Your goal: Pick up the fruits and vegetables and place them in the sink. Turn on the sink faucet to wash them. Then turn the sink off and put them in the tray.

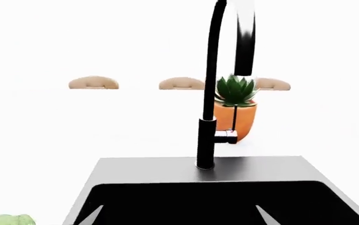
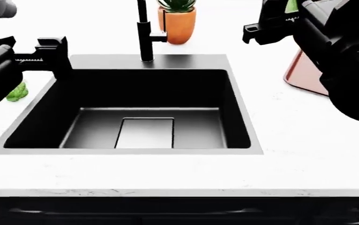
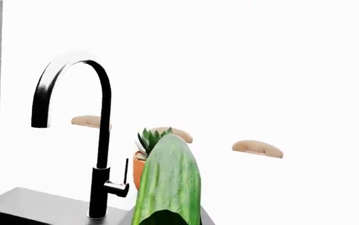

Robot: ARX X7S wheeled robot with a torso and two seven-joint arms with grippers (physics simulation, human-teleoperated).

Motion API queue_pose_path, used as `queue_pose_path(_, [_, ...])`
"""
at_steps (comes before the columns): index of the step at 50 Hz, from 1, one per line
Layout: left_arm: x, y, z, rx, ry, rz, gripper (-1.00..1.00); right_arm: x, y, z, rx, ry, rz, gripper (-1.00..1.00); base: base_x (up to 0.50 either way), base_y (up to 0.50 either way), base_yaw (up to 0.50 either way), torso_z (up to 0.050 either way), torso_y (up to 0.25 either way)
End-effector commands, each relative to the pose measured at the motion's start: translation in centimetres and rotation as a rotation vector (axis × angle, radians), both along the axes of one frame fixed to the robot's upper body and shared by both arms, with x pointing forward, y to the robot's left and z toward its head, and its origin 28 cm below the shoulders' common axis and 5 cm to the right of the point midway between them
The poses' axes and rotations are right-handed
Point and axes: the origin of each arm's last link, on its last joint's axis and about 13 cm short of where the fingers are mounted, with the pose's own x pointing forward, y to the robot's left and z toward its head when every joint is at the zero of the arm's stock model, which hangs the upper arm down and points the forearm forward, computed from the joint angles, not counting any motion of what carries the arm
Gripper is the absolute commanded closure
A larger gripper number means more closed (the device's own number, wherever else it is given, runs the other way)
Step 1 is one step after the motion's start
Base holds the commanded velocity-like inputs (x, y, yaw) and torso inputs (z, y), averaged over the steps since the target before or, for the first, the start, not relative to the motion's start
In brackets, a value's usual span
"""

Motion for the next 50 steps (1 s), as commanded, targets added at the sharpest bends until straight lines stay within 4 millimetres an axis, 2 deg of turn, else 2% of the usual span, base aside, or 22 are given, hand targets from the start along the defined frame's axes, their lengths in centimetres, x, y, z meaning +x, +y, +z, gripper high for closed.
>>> queue_pose_path(1, [-0.9,1.2,1.0,-0.022,-0.020,0.081,-1.00,-0.8,-0.8,1.2,-0.155,-0.028,0.072,1.00,0.04,0.50,0.00,0.000,0.000])
queue_pose_path(8, [-0.1,0.5,0.1,-0.009,0.000,0.051,-1.00,-0.2,-0.5,0.9,-0.163,-0.026,0.108,1.00,0.04,0.50,0.00,0.000,0.000])
queue_pose_path(17, [0.6,-0.2,-0.1,-0.010,0.009,0.010,-1.00,0.2,-0.3,0.7,-0.144,-0.033,0.122,1.00,0.08,0.50,0.00,0.000,0.000])
queue_pose_path(24, [1.4,-0.8,-0.6,-0.006,0.023,-0.016,-1.00,0.2,-0.6,-0.2,-0.105,0.019,0.120,1.00,0.15,0.50,0.00,0.000,0.000])
queue_pose_path(31, [1.4,-1.0,-0.7,0.000,0.024,-0.029,-1.00,-0.1,-1.2,-0.7,-0.114,0.047,0.043,1.00,0.21,0.00,0.00,0.000,0.000])
queue_pose_path(46, [1.1,-0.8,-0.8,0.002,0.028,-0.025,-1.00,-0.1,-0.9,-0.2,-0.072,0.024,0.095,1.00,0.50,0.00,0.00,0.000,0.000])
queue_pose_path(50, [1.0,-0.7,-0.9,-0.001,0.029,-0.024,-1.00,0.0,-0.7,-0.2,-0.076,0.030,0.101,1.00,0.00,0.00,0.00,0.000,0.000])
